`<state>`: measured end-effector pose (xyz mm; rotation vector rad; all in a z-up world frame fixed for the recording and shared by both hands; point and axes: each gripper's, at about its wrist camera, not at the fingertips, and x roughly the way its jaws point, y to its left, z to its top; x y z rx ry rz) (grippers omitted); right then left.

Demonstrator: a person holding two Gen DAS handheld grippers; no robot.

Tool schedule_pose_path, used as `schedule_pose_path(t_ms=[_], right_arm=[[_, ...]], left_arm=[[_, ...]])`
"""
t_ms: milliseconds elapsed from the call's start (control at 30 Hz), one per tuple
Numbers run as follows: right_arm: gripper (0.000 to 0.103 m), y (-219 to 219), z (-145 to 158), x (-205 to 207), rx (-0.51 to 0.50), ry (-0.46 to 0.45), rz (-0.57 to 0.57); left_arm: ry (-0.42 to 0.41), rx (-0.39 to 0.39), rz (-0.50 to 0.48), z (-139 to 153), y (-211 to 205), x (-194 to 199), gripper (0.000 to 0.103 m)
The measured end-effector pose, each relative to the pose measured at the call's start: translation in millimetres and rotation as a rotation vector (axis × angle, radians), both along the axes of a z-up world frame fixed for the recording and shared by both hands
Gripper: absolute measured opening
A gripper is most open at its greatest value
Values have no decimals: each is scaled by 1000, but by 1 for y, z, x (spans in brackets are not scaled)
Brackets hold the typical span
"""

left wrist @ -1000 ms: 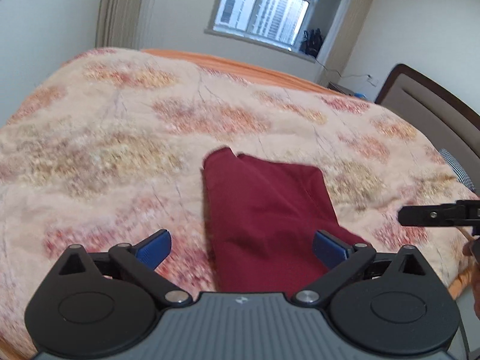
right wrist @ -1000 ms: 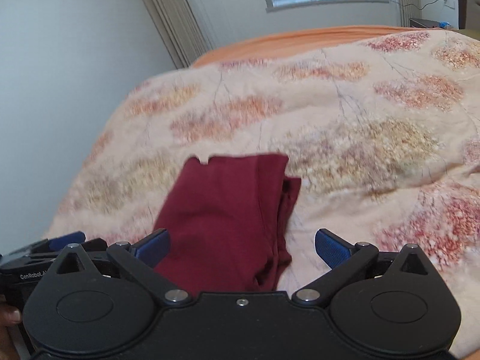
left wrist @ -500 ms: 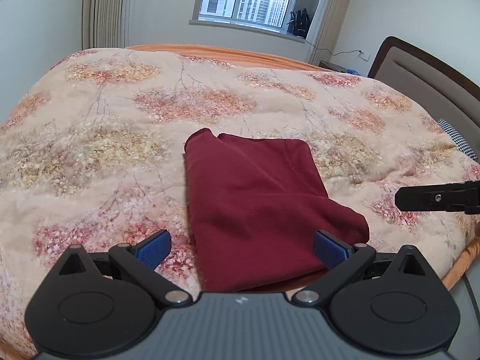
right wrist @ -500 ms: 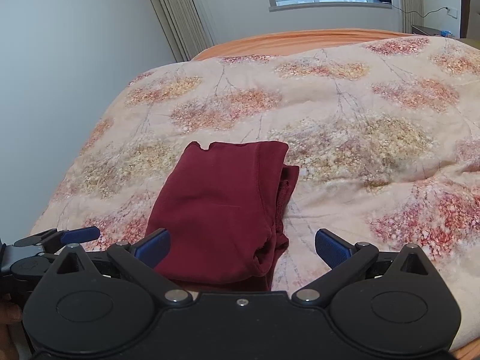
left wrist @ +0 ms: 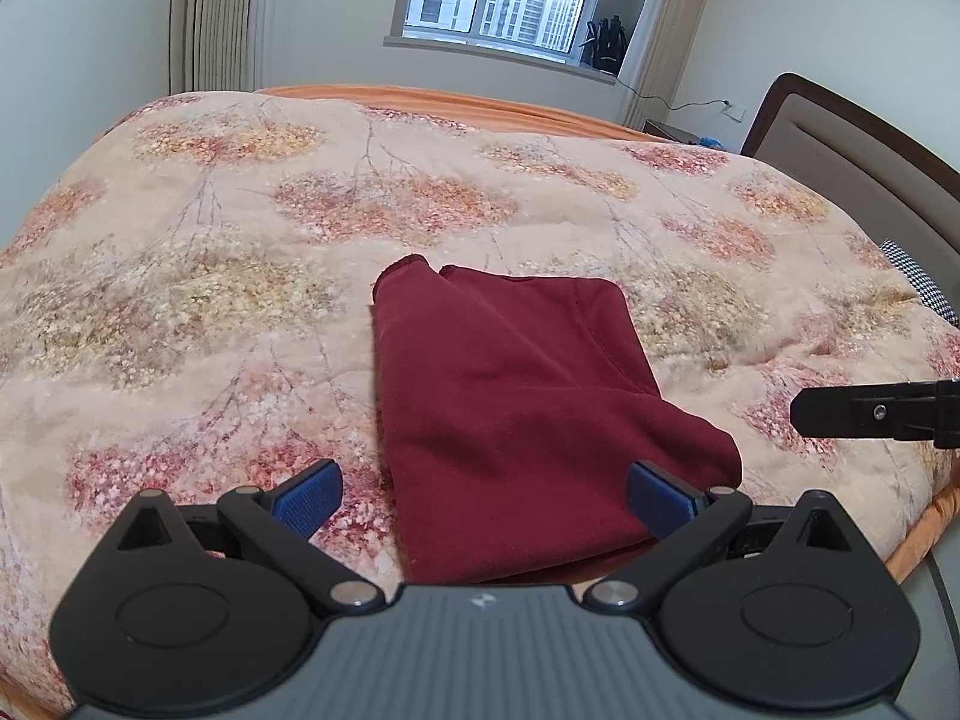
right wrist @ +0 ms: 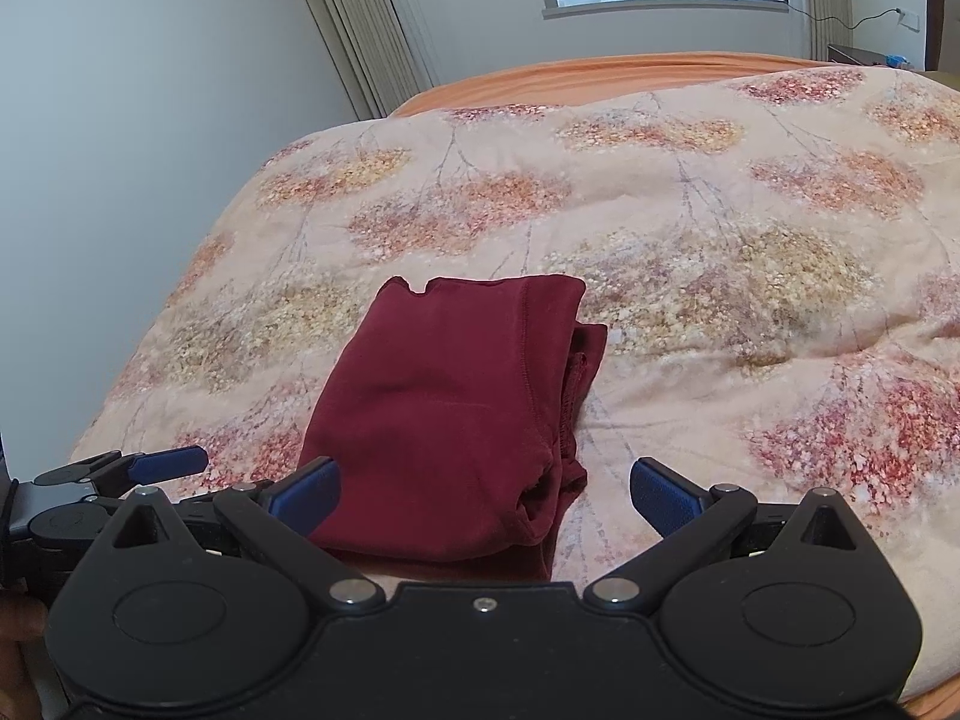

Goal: Fold small clothes

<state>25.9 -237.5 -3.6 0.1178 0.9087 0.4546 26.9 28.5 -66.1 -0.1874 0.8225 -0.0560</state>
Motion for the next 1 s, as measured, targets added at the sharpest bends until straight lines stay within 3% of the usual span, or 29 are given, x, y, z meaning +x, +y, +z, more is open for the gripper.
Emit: schedule_pose_path(t_ms=[1000], right_arm=[[102, -2, 1, 0, 4, 0, -8]], left_arm=[[-6, 1, -9, 1, -1, -2, 103]])
